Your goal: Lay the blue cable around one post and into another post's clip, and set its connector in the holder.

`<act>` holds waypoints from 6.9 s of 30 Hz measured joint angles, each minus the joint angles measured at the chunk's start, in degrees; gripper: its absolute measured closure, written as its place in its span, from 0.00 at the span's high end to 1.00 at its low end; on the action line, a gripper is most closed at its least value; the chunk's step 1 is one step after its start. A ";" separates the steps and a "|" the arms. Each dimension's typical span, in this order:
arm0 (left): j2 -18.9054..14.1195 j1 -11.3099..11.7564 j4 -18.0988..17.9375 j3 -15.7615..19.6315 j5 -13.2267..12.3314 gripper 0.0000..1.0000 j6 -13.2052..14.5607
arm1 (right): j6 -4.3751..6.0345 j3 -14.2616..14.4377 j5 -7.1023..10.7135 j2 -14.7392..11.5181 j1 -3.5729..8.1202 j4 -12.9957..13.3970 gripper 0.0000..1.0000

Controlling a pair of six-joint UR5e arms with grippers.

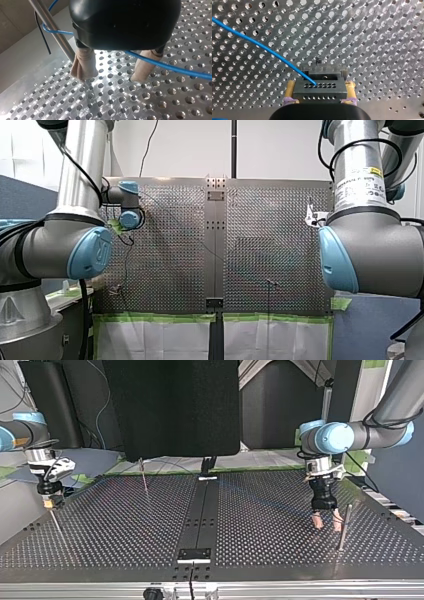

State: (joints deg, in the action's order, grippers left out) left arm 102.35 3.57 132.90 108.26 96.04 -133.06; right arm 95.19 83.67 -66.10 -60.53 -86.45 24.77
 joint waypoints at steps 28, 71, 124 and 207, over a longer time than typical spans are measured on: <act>0.00 -0.08 -0.07 0.00 0.05 1.00 0.09 | -0.44 -0.73 -0.12 0.26 -0.53 -0.41 0.00; 0.01 -0.08 0.00 0.00 0.07 1.00 0.26 | -1.92 -0.71 -0.79 0.30 -0.76 -0.36 0.84; -3.04 -1.46 3.96 3.04 5.59 1.00 -12.28 | -1.92 -0.73 -1.23 0.27 -0.73 -0.27 0.95; -23.16 -2.84 29.18 -1.64 16.64 1.00 4.25 | -1.92 -0.74 -2.02 0.26 -0.53 -0.93 0.95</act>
State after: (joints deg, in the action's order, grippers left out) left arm 79.19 0.73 162.08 106.62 112.68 -128.81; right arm 93.27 82.93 -68.13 -60.26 -86.98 23.84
